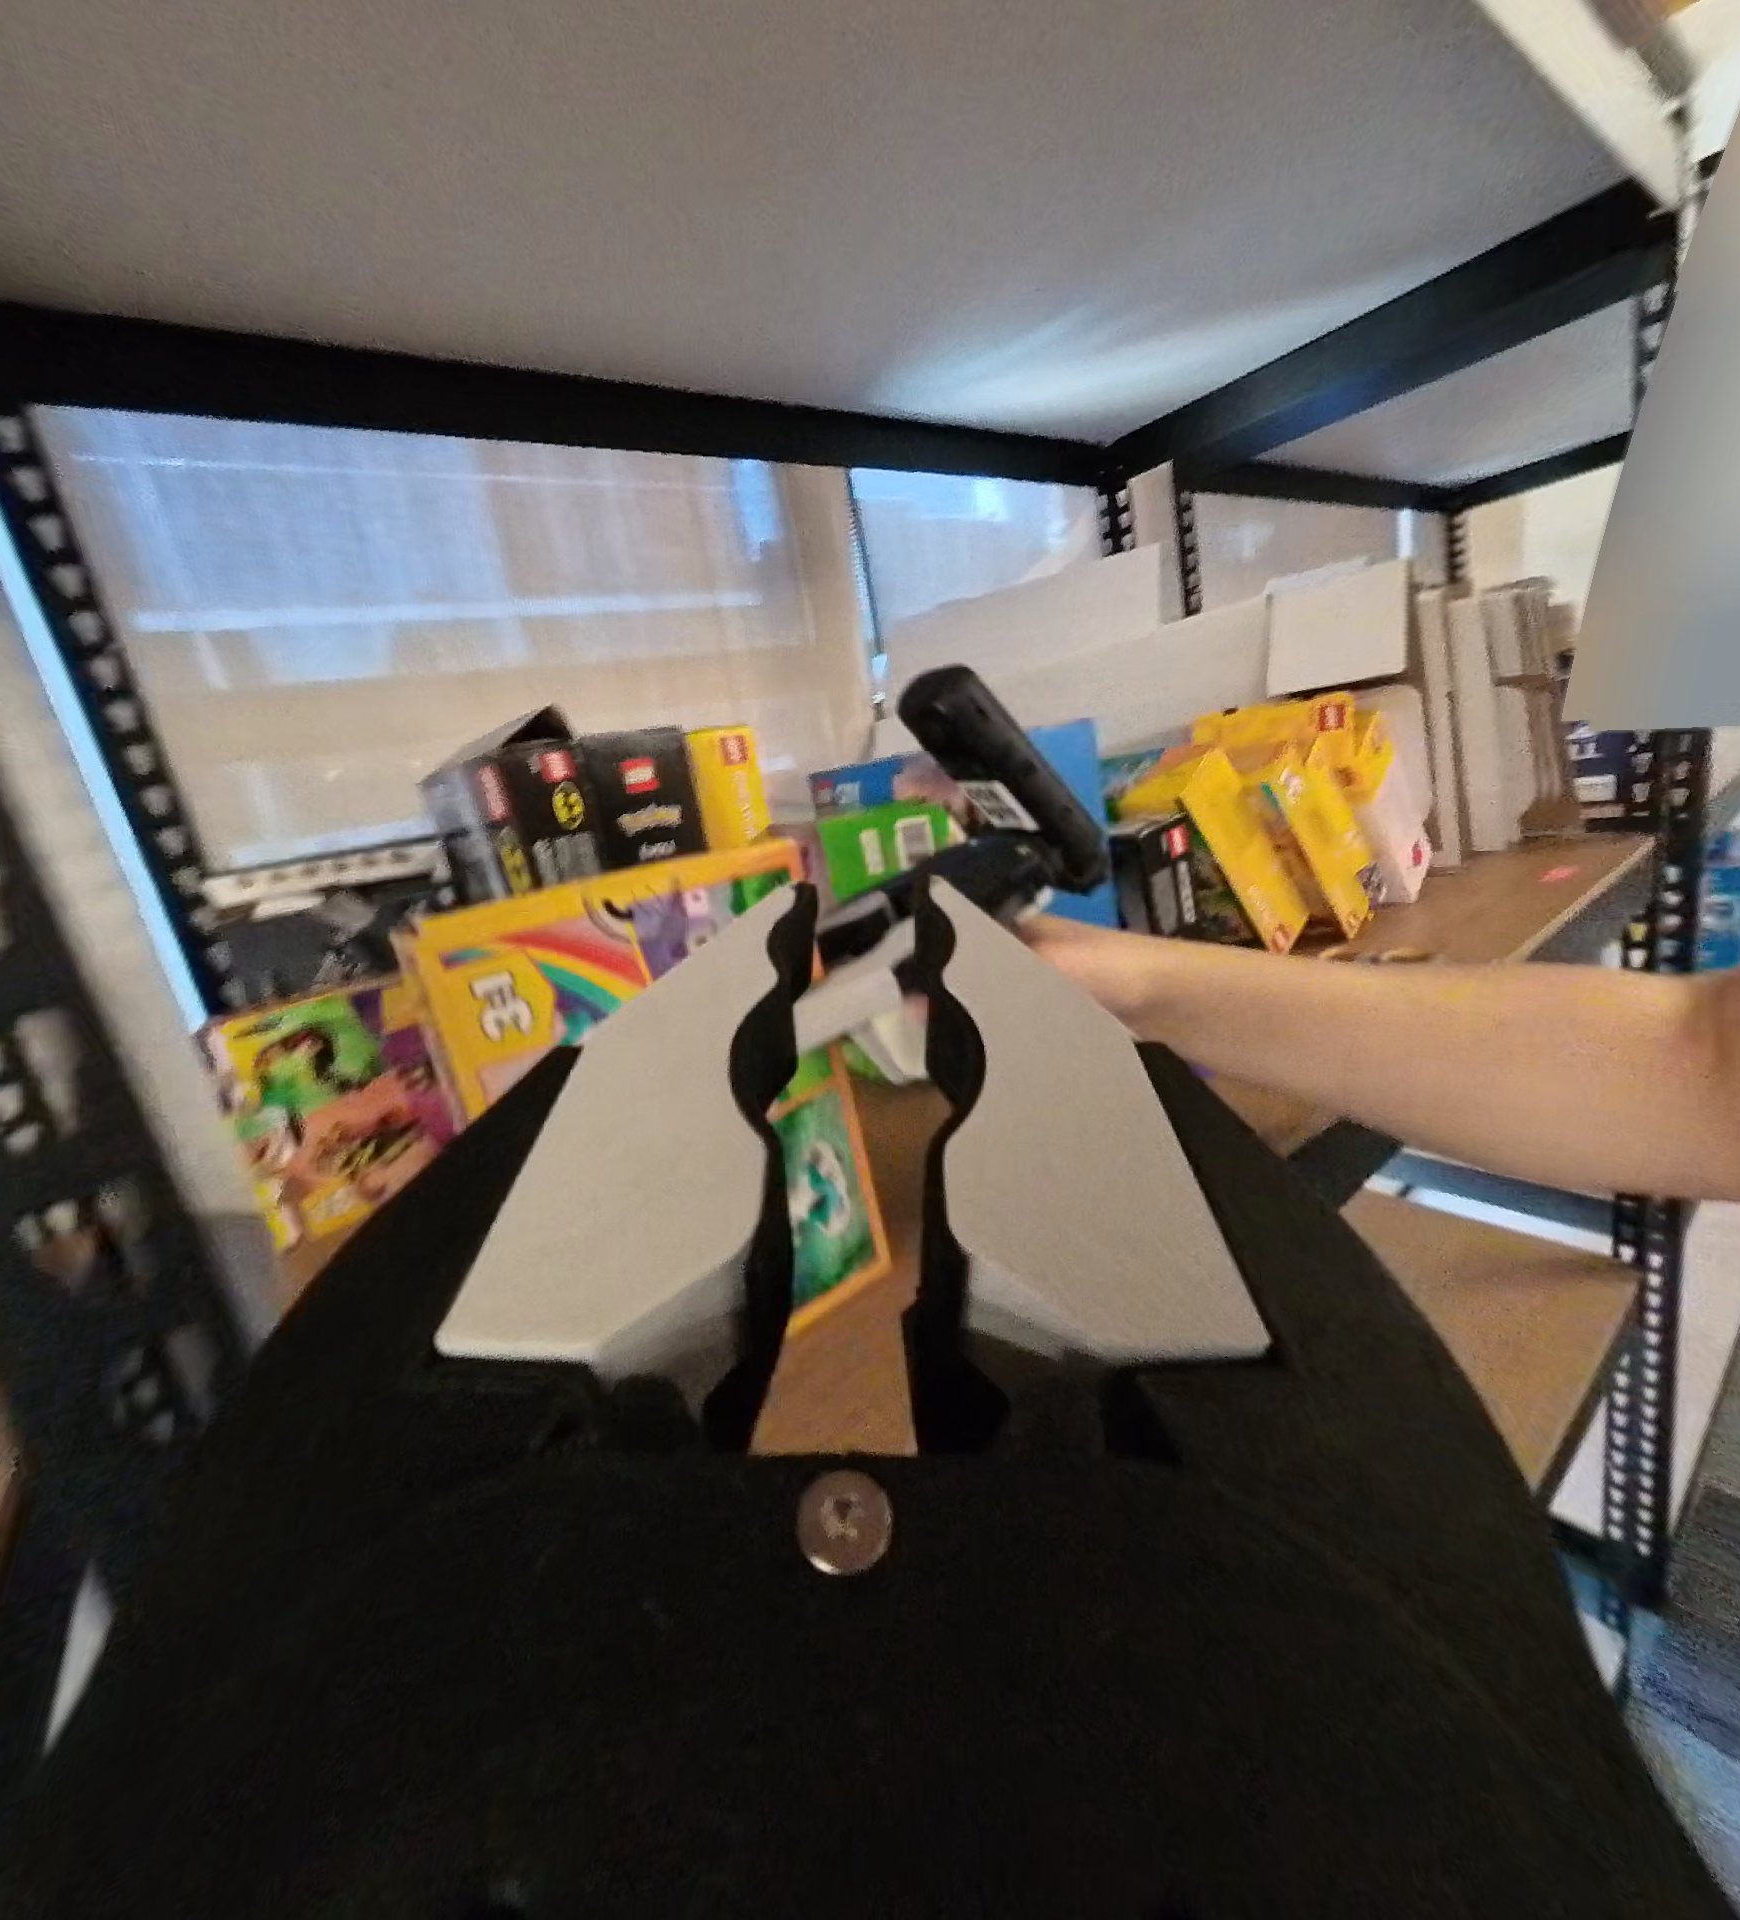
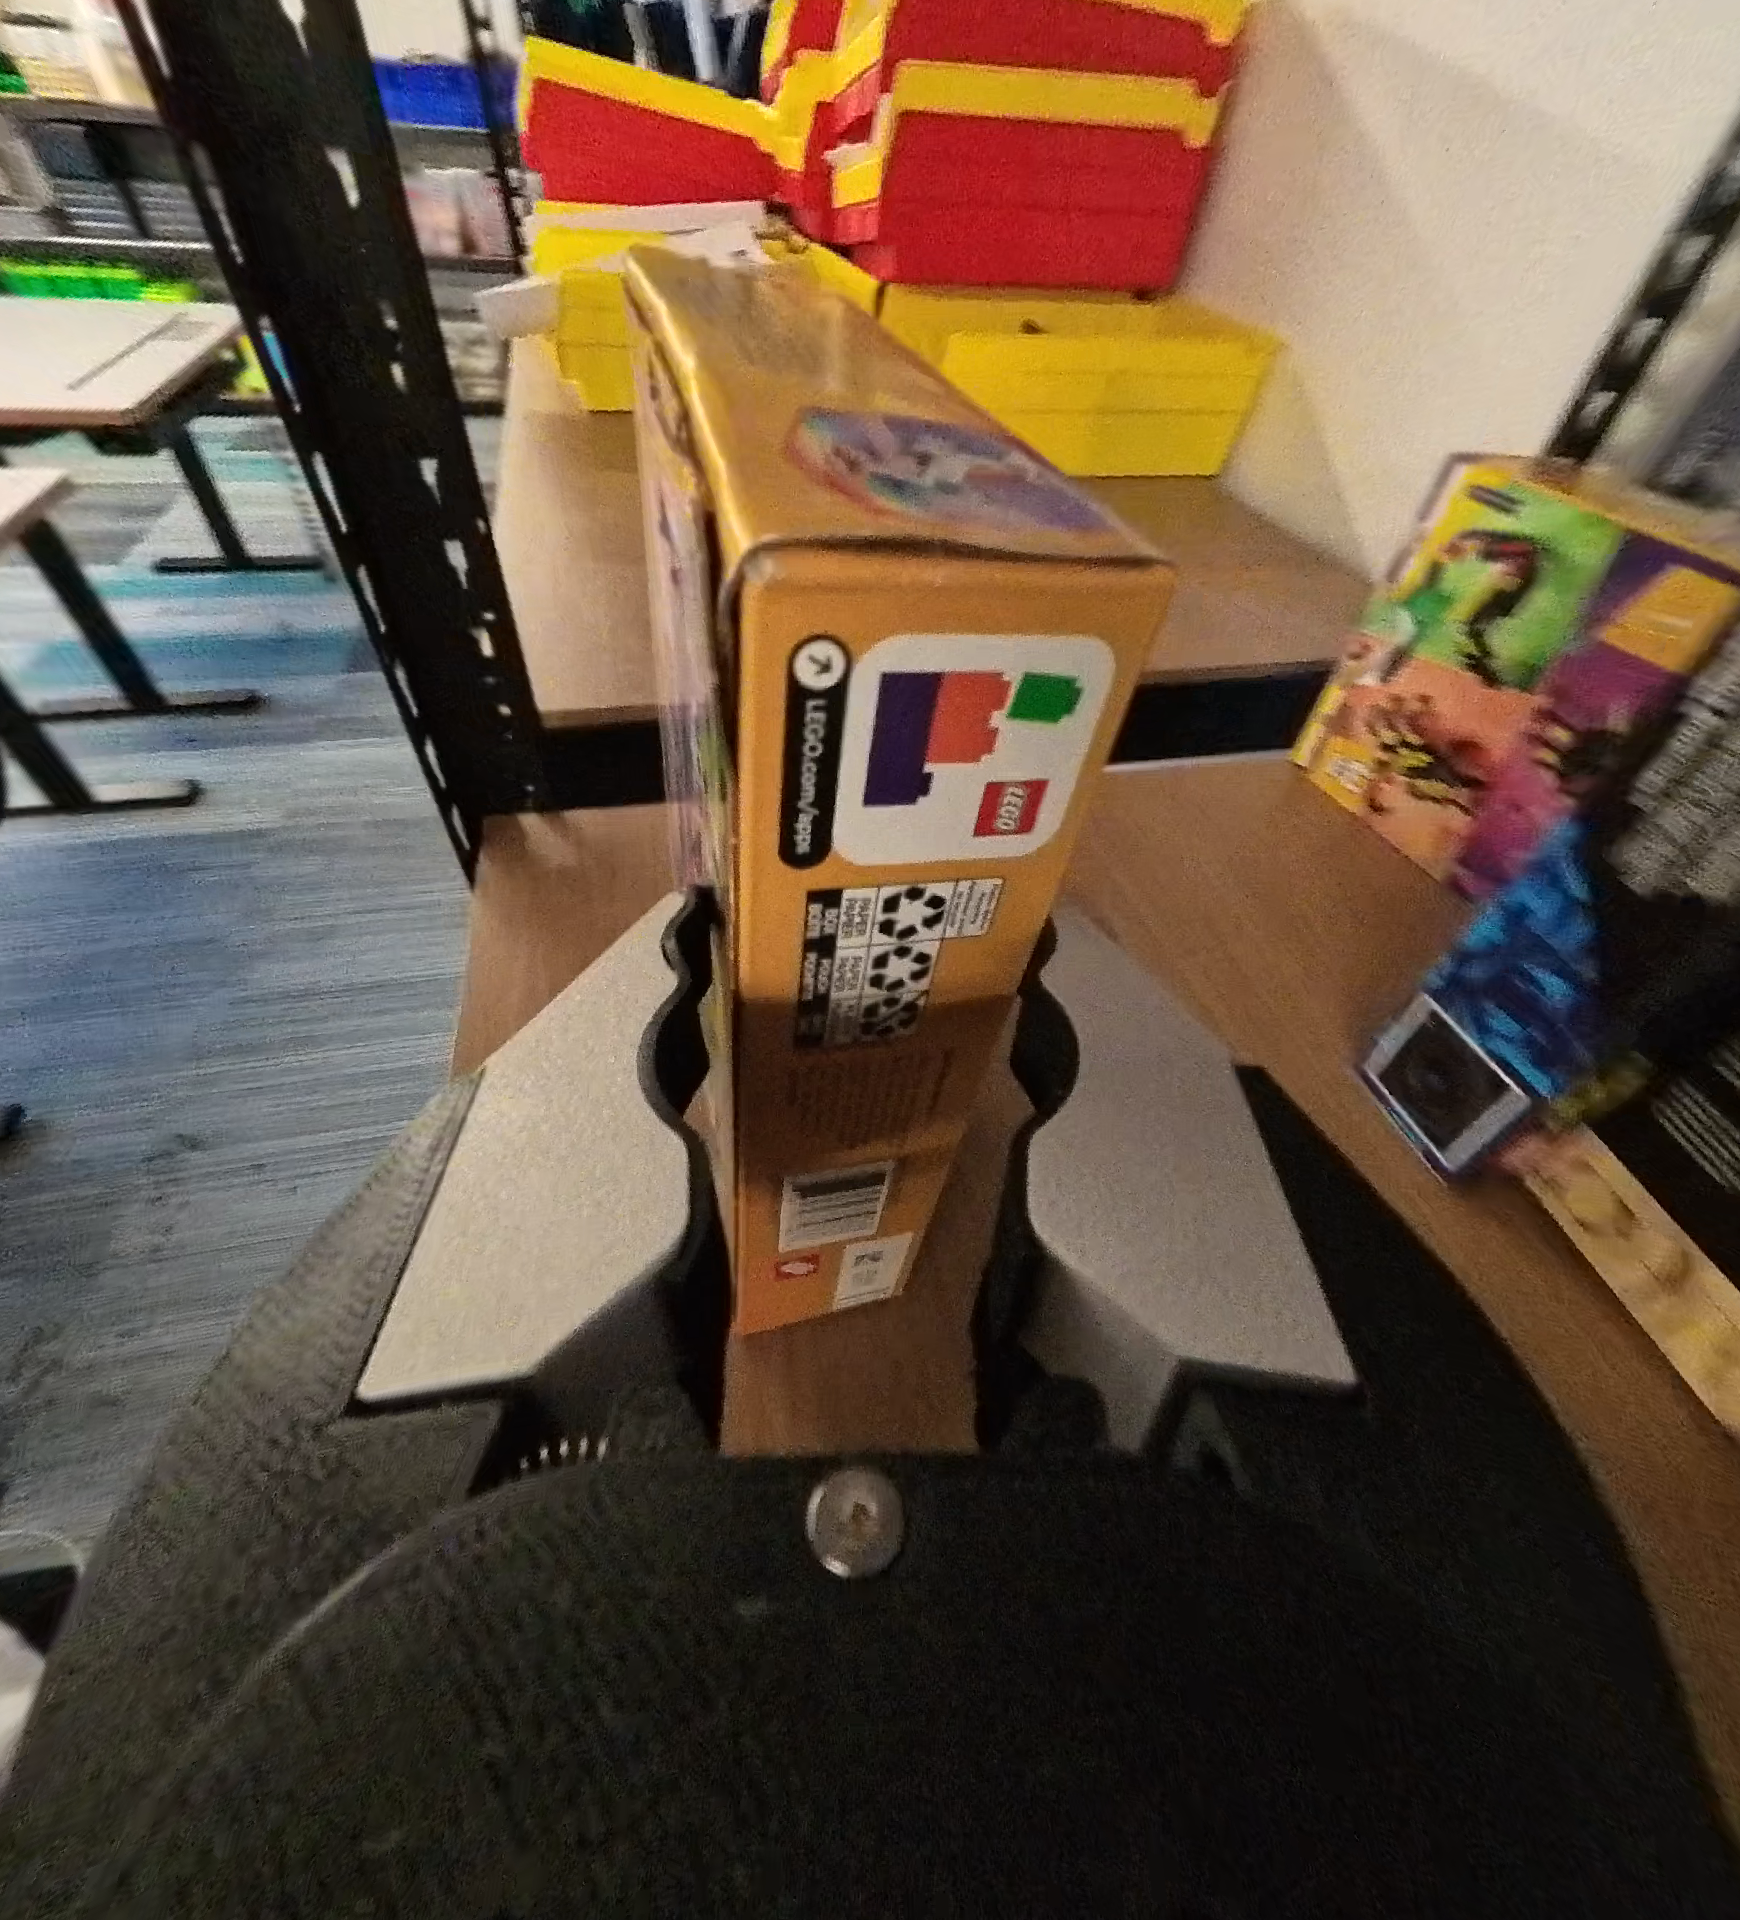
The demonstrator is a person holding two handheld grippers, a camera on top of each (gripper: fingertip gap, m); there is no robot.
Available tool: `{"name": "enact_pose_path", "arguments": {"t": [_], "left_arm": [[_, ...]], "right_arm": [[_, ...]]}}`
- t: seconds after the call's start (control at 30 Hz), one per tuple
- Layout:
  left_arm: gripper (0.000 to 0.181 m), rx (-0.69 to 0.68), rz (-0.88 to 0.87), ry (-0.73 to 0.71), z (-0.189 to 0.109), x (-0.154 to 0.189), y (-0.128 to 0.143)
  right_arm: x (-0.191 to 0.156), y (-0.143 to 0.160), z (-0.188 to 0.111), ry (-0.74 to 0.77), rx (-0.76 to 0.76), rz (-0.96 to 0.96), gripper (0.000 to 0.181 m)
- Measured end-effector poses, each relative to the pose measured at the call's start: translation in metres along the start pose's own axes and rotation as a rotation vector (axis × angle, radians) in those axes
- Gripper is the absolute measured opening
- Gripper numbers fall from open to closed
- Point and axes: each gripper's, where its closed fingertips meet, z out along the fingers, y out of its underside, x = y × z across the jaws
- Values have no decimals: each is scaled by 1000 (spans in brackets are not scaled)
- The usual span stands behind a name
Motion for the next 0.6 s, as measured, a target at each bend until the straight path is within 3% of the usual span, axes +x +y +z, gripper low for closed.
{"name": "enact_pose_path", "arguments": {"t": [0.17,0.23,0.33,0.4,0.5,0.6], "left_arm": [[21,-72,-118,-83,-72,-17,19],[22,-53,-161,-121,-102,-30,20],[22,10,-195,-174,-154,-62,4],[19,12,-170,-300,-195,-116,-10],[21,-46,-106,-425,-243,-212,-26],[21,-87,-114,-367,-242,-293,-36]], "right_arm": [[-8,-11,37,-65,22,-57,59],[-9,-24,28,-27,68,-170,83],[-28,-71,-15,-30,204,-322,93],[-32,-101,-35,-18,201,-408,82],[-13,-141,-39,68,99,-502,77],[14,-164,-16,142,-56,-538,71]]}}
